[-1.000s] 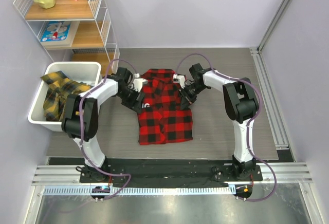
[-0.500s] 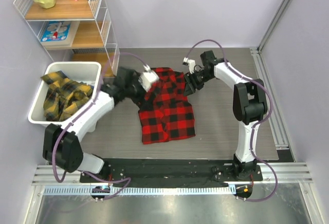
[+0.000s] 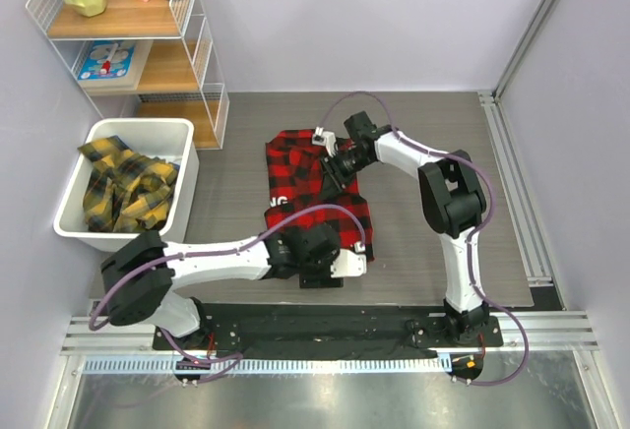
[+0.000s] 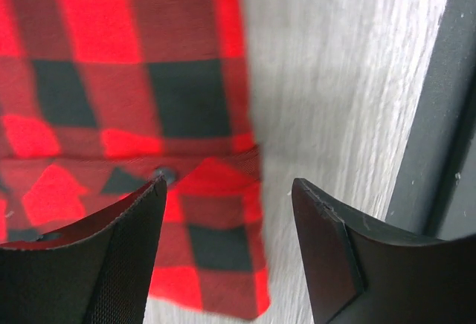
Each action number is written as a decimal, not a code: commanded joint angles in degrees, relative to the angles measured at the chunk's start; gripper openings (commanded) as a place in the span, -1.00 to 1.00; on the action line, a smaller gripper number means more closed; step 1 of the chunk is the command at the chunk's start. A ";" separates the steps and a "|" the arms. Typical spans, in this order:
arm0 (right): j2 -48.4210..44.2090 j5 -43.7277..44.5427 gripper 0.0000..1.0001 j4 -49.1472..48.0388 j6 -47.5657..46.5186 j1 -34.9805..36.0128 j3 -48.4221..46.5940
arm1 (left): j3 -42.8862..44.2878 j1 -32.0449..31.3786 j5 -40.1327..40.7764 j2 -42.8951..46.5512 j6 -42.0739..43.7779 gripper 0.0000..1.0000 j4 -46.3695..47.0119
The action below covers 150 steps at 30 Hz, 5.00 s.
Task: Fold and stack the long sleeve shirts
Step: Fold the shirt
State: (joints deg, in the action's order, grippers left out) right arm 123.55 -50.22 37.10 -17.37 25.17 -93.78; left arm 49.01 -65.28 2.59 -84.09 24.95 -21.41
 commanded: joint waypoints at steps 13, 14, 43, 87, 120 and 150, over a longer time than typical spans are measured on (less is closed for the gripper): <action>0.22 1.97 -0.42 -2.65 -2.67 -0.47 10.27 | 1.25 -5.30 10.17 -4.86 0.01 -0.85 3.68; -1.01 1.36 -0.42 -2.21 -2.85 -0.38 11.15 | 4.83 -5.30 5.98 -4.07 -0.68 -0.98 0.09; 11.01 0.81 0.30 19.68 -2.06 -15.59 -32.26 | 91.90 39.34 -33.88 -56.27 19.16 -0.22 -61.25; -10.26 9.79 0.65 11.43 -2.43 -29.56 14.23 | 47.15 40.67 -41.79 -33.68 -21.42 0.54 -18.42; -12.36 -5.15 -0.95 9.74 -2.76 -29.65 21.97 | 55.58 31.70 -38.54 -36.85 -3.15 -0.40 -26.31; -1.55 -3.40 -0.93 5.87 8.22 -22.44 9.23 | 49.77 42.24 -44.39 -35.87 -17.13 -0.24 -25.78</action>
State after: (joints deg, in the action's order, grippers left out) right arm 122.21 -54.78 44.97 -12.19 3.51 -80.49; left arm 93.10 -24.03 -36.71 -117.75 9.98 -49.71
